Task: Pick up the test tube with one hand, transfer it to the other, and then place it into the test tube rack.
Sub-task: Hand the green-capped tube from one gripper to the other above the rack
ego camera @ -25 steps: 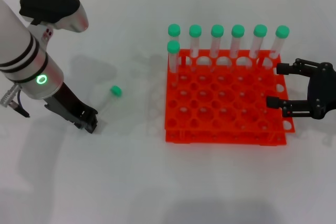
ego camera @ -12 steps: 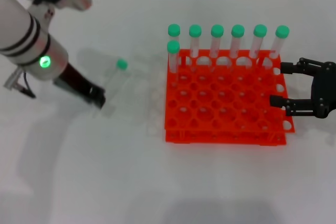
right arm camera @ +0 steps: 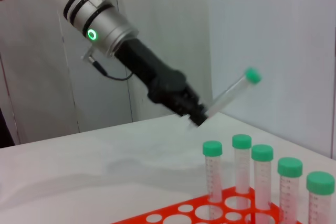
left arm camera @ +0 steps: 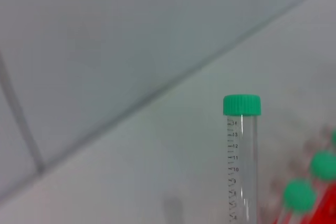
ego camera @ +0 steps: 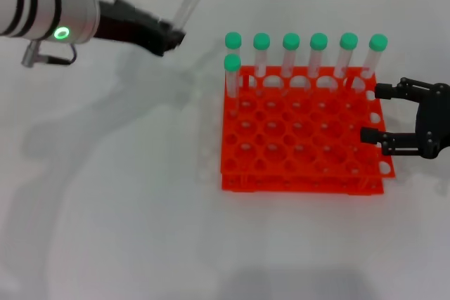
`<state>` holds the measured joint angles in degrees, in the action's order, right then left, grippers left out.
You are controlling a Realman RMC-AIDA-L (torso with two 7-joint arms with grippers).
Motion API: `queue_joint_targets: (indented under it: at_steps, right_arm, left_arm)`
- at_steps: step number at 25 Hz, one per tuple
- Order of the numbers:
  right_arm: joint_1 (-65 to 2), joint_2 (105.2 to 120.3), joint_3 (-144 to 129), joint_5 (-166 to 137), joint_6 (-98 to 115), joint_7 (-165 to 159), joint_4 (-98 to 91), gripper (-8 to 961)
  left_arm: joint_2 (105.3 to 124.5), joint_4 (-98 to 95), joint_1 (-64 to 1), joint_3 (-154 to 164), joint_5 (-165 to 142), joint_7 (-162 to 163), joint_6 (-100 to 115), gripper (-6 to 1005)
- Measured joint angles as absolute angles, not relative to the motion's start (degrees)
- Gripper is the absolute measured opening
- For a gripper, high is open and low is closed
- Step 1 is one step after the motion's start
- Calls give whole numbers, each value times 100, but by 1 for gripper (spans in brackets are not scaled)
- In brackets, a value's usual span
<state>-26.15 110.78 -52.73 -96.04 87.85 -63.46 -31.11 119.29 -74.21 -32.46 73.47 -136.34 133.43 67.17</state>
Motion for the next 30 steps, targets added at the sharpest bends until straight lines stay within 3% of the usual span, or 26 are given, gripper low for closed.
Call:
queue_joint_targets:
  at_steps: [12, 18, 22, 30]
  right_arm:
    - [-2610, 11239, -5273, -9588, 8832, -6346, -3111, 870]
    - [-2610, 11297, -5261, -9578, 8827, -6346, -3118, 870]
    - [-2609, 11312, -5204, -9573, 8829, -6346, -3118, 869]
    - [-2594, 11265, -5151, -9380, 8839, -6351, -3120, 869]
  left_arm:
    - [11802, -6152, -3294, 6428, -10565, 9919, 7129, 191]
    - [11311, -3990, -4311, 5830, -10244, 8265, 8270, 191]
    - [11116, -3253, -4732, 5826, -10444, 7854, 8331, 191]
    - [11201, -3113, -5003, 5840, -10947, 8037, 8343, 192]
